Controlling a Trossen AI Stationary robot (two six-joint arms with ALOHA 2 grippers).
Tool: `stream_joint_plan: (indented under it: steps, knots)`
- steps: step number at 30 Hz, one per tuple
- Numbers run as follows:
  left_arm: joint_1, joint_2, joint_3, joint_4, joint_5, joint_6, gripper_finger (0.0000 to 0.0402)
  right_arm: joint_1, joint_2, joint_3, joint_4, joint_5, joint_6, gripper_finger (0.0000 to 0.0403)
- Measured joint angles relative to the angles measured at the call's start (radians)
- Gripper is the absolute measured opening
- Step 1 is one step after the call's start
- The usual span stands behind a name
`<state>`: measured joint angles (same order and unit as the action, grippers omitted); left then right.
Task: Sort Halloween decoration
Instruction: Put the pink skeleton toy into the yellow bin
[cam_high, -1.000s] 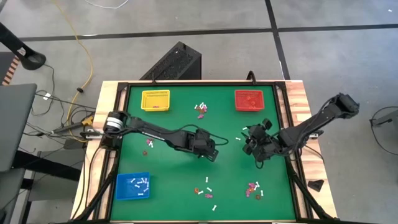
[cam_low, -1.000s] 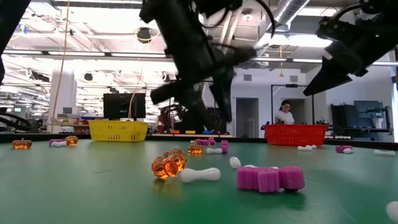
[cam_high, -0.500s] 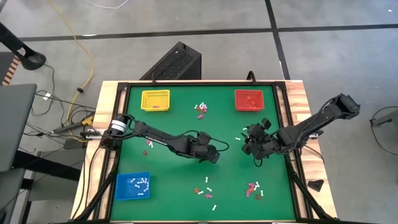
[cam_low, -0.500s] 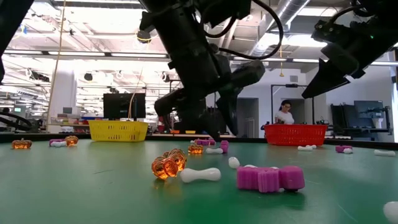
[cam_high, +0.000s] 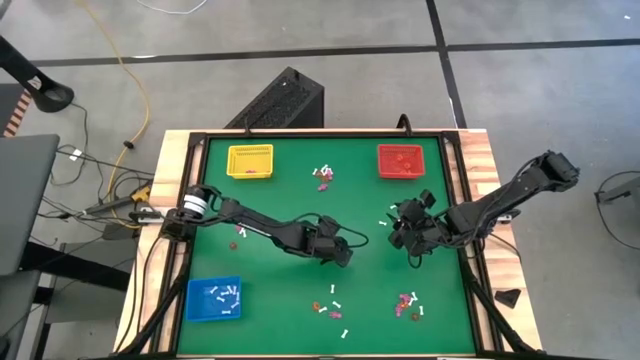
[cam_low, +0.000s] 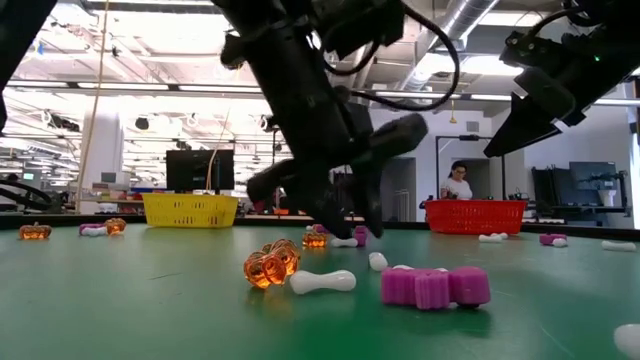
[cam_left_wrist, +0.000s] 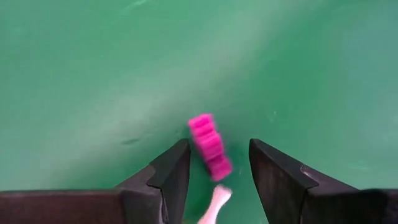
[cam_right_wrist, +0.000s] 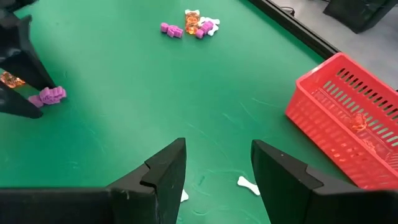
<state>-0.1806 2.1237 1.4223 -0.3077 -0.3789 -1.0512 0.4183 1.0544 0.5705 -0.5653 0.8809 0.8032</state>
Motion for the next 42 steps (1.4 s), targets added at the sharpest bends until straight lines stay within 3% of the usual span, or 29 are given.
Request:
stream_joint_plan:
  steps: [10,14,20,24,33,38,42]
  knots:
    - [0.0,0.015,0.0,0.011,0.002,0.04,0.0148,0.0,0.0,0.0,0.0,-0.001,0.0,0.021]
    - [0.001,0.015,0.0,0.005,-0.001,0.054,0.0109,0.0,0.0,0.0,-0.001,-0.001,0.0,0.021]
    - [0.001,0.013,-0.001,0.003,-0.018,0.113,0.0018,0.0,0.0,0.0,-0.001,-0.02,0.0,0.021]
    - [0.009,-0.017,-0.004,-0.032,-0.026,0.156,0.0019,0.0,0.0,0.0,0.001,-0.04,0.0,0.021]
    - [0.074,-0.262,-0.005,-0.365,-0.191,0.281,0.0019,0.0,0.0,0.0,0.005,-0.047,0.0,0.021]
    - [0.19,-0.392,-0.003,-0.628,-0.261,0.293,0.0017,0.0,0.0,0.0,0.009,-0.048,0.0,0.021]
    - [0.325,-0.443,-0.003,-0.81,-0.226,0.299,0.0017,0.0,0.0,0.0,0.01,-0.052,-0.001,0.021]
